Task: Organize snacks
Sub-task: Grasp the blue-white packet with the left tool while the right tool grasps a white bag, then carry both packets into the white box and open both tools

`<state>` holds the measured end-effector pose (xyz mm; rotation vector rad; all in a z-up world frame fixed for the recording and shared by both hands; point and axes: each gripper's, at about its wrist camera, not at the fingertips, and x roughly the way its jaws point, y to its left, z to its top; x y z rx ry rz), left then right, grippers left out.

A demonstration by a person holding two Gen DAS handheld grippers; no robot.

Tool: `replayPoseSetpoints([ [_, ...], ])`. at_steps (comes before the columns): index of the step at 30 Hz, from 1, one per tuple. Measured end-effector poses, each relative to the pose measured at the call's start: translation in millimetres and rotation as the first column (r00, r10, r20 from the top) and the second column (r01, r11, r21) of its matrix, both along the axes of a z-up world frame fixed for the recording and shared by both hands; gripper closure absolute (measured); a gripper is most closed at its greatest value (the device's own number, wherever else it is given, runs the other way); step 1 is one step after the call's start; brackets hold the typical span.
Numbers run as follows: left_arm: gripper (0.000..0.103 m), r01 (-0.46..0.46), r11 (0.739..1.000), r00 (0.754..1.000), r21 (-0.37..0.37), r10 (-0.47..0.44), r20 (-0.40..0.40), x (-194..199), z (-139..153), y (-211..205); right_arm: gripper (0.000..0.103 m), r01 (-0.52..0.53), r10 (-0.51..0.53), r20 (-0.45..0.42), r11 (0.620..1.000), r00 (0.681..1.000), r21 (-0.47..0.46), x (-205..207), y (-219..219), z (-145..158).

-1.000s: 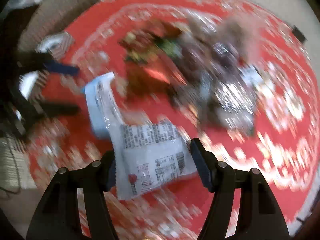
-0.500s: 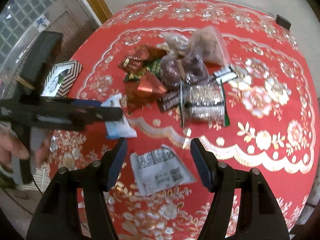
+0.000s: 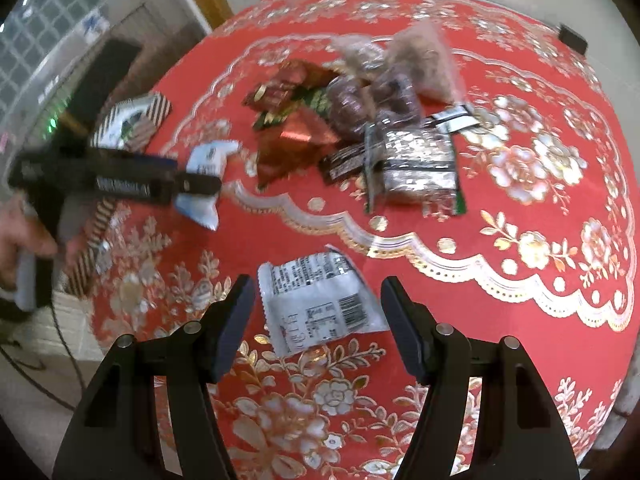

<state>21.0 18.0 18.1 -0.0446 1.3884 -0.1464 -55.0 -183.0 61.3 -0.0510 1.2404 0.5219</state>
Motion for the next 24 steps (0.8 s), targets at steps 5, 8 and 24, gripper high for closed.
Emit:
replayPoseSetpoints([
  [5,0.015,-0.011,1.0,1.0,0.005,0.011,0.009,0.3,0.8,-6.5,0.025,-0.094,0.095,0.008,0.992,0.995,-0.085,6.1,14.2,-13.1],
  [8,0.014,-0.024,0.999,1.0,0.024,0.024,0.007,-2.7,-5.3,-8.0,0.025,-0.096,0.1,0.025,0.988,0.995,-0.121,12.8,17.1,-20.0],
  [24,0.071,0.017,1.0,0.994,0.002,-0.017,0.105,-17.2,6.8,28.4,0.056,0.0,0.009,0.073,0.993,0.997,-0.116,14.6,22.3,-13.9],
])
